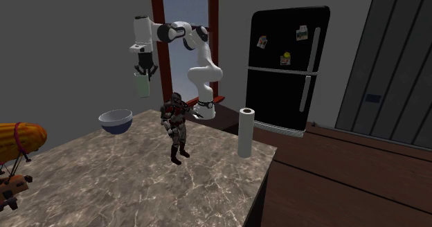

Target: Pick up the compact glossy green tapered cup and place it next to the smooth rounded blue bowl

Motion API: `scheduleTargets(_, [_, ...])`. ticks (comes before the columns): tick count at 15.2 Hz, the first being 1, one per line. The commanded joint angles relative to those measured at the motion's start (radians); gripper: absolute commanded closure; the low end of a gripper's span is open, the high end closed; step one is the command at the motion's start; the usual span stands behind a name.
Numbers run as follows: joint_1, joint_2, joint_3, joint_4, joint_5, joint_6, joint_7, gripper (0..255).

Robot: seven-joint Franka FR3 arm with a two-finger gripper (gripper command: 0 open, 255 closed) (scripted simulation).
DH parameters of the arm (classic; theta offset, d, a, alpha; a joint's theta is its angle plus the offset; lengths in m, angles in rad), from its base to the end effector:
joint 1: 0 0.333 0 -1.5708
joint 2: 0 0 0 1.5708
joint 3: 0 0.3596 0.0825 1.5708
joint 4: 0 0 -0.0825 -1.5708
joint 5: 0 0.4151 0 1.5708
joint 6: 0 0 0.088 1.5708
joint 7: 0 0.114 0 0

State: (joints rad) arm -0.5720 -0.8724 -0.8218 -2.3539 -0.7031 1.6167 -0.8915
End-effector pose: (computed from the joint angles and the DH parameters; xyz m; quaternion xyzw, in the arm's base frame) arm -0.0669 -0.3993 0.5236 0.9923 -0.1104 -0.0545 0.0120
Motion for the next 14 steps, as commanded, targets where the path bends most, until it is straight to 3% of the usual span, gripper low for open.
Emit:
scheduleTargets(1, [-0.003, -0.003, -0.014, -0.024, -0.012, 0.023, 0.005, 255])
scheduleTargets(14, [-0.007, 0.009, -0.124, -0.156, -0.096, 0.179, 0.041, 255])
